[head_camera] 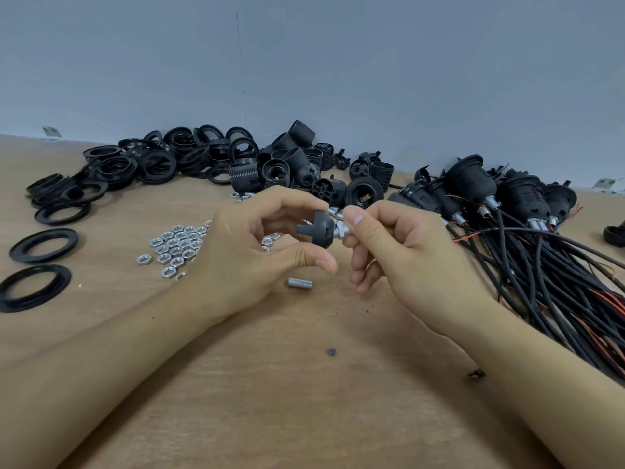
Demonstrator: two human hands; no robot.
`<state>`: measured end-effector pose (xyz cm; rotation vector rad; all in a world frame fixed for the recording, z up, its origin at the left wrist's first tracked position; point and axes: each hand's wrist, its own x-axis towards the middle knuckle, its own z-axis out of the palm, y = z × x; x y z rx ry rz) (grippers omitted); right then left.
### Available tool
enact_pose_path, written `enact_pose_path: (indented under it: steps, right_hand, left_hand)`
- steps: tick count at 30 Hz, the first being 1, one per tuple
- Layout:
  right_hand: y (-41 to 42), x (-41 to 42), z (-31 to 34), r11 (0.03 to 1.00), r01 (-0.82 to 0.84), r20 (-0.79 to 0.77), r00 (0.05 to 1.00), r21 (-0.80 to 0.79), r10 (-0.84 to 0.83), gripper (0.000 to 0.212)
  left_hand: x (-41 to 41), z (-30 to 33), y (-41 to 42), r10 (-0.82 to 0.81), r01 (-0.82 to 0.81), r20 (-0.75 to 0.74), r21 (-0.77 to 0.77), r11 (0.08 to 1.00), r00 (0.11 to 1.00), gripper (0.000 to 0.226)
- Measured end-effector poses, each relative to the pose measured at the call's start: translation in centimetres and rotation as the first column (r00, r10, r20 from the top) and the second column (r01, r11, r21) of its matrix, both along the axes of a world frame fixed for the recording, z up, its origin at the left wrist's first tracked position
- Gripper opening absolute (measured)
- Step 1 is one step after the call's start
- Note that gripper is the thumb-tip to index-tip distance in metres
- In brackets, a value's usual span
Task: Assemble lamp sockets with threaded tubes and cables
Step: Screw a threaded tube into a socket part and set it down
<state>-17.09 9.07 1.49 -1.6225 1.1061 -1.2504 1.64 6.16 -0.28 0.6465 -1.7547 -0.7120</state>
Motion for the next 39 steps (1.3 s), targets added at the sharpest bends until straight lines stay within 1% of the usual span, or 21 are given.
enact_pose_path:
  steps: [4, 9, 13, 22, 24, 25, 27, 30, 33, 37, 39]
  right_hand:
    - [0.13, 0.23, -0.08, 1.000, -0.001, -0.051, 0.999, 0.004, 0.001, 0.044]
    - [0.05, 0.14, -0.13, 0.999, -0.019, -0.015, 1.000, -0.031, 0.019, 0.043]
    - [-0.10, 0.07, -0.12, 0.998, -0.030, -0.018, 0.999, -0.064, 0.029, 0.037]
    - [-0.10, 0.27, -0.64, 0.998, -0.037, -0.048, 0.998, 0.048, 0.039, 0.046]
    - [-0.07, 0.34, -0.74, 0.998, -0.051, -0.040, 0.998, 0.042, 0.052, 0.047]
    - [-0.06, 0.38, -0.80, 0.998, -0.050, -0.038, 0.998, 0.025, 0.051, 0.046]
    - [-0.07, 0.42, -0.87, 0.999, -0.037, -0.054, 0.998, -0.033, 0.036, 0.037]
    - [-0.03, 0.27, -0.83, 0.990, -0.012, -0.119, 0.993, -0.143, -0.005, 0.022]
    - [0.11, 0.00, -0.71, 0.981, -0.004, -0.147, 0.989, -0.192, -0.025, 0.009]
    - [0.24, -0.11, -0.43, 0.965, 0.024, -0.185, 0.980, -0.260, -0.074, 0.010]
    - [0.27, -0.31, -0.27, 0.967, 0.011, -0.200, 0.978, -0.253, -0.064, 0.005]
  left_hand:
    - [0.15, 0.01, -0.21, 0.010, -0.010, -0.020, 0.005, 1.000, 1.000, 0.048]
    - [0.23, 0.07, -0.16, -0.003, 0.003, -0.015, 0.009, 1.000, 1.000, 0.048]
    - [0.20, 0.19, -0.11, 0.006, -0.006, -0.012, -0.003, 1.000, 1.000, 0.049]
    - [0.04, 0.32, 0.28, 0.010, -0.009, 0.032, -0.027, 1.000, 0.999, 0.049]
    - [0.06, 0.24, 0.18, 0.011, -0.011, 0.021, -0.010, 1.000, 1.000, 0.049]
    - [0.08, 0.22, 0.12, 0.012, -0.012, 0.011, 0.004, 1.000, 1.000, 0.049]
    - [0.16, 0.20, 0.01, 0.007, -0.007, -0.005, 0.023, 1.000, 1.000, 0.048]
    - [0.26, 0.17, -0.05, 0.010, -0.011, 0.015, 0.013, 1.000, 1.000, 0.047]
    - [0.37, 0.13, -0.04, 0.024, -0.024, 0.030, 0.006, 1.000, 0.999, 0.048]
    - [0.35, 0.25, 0.11, 0.017, -0.017, 0.025, -0.001, 1.000, 1.000, 0.047]
    - [0.33, 0.24, 0.13, 0.012, -0.011, 0.023, -0.019, 1.000, 1.000, 0.048]
